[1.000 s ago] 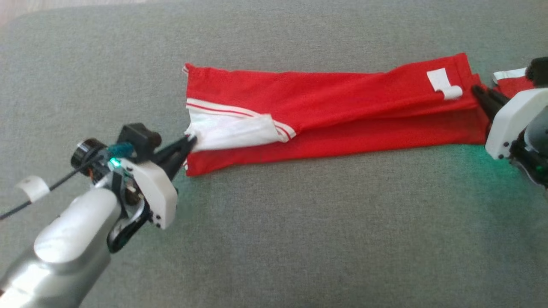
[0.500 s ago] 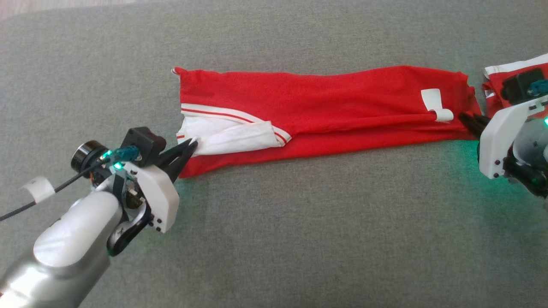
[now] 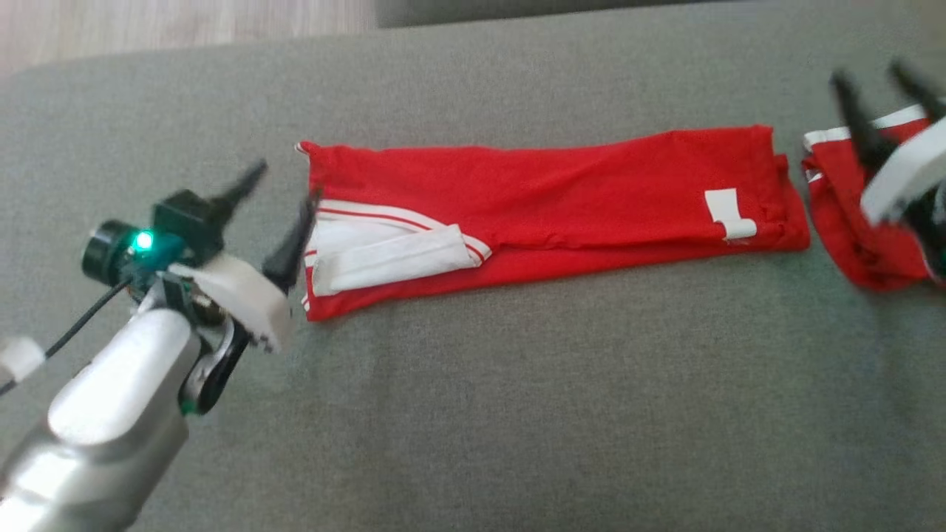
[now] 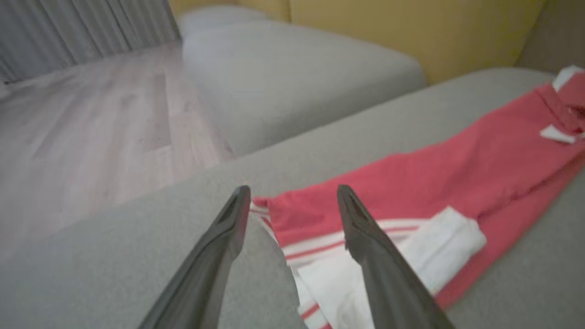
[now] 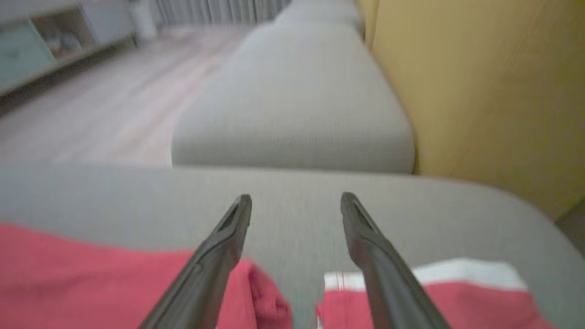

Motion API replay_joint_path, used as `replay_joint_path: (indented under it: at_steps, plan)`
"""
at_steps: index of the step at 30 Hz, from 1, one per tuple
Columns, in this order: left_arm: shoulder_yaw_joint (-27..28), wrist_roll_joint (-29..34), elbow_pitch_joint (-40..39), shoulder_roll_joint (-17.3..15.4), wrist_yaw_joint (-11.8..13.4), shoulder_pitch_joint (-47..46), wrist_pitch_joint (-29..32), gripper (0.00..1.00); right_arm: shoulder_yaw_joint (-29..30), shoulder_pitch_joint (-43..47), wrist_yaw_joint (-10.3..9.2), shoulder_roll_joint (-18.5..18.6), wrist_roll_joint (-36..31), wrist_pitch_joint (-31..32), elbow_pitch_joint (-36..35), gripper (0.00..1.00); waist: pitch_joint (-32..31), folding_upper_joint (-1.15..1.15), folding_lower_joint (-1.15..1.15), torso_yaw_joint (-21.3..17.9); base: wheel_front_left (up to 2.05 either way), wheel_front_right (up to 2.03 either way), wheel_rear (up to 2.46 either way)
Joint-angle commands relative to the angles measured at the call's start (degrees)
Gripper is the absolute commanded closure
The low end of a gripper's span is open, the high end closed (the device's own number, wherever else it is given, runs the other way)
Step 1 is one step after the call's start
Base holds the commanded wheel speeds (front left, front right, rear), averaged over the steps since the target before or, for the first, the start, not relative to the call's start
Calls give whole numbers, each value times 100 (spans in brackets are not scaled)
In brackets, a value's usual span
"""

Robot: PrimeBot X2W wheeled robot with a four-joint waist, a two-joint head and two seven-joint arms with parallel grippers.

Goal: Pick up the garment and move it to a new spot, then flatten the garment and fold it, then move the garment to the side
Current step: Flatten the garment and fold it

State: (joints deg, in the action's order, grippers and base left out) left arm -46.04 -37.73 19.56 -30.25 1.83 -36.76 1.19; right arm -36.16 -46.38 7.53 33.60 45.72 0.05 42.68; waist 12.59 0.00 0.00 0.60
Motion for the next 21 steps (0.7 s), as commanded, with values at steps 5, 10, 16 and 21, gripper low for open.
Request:
replay_joint_path:
  at_steps: [5,10,16,21]
  plan:
    - [949,-254,-126,336,569,-61,-1277,0,666,-118,-4,-557,-223,-1148,-172,0,-403,0,0,-51,0,0,0]
    - [1455,-143,-353,708,1045,375,-1603,0,1557,213,-4,-1308,-602,-1476,-378,0,-668,0,0,-80,0,0,0]
    - [2256,427,-907,1326,1172,1390,-1617,0,2788,1431,-4,-2321,-2046,-1502,-1236,0,-872,0,0,-27,0,0,0]
    - [2764,750,-932,1800,992,2123,-1618,0,3482,2446,-4,-2914,-2958,-1503,-1774,0,-934,0,0,31,0,0,0]
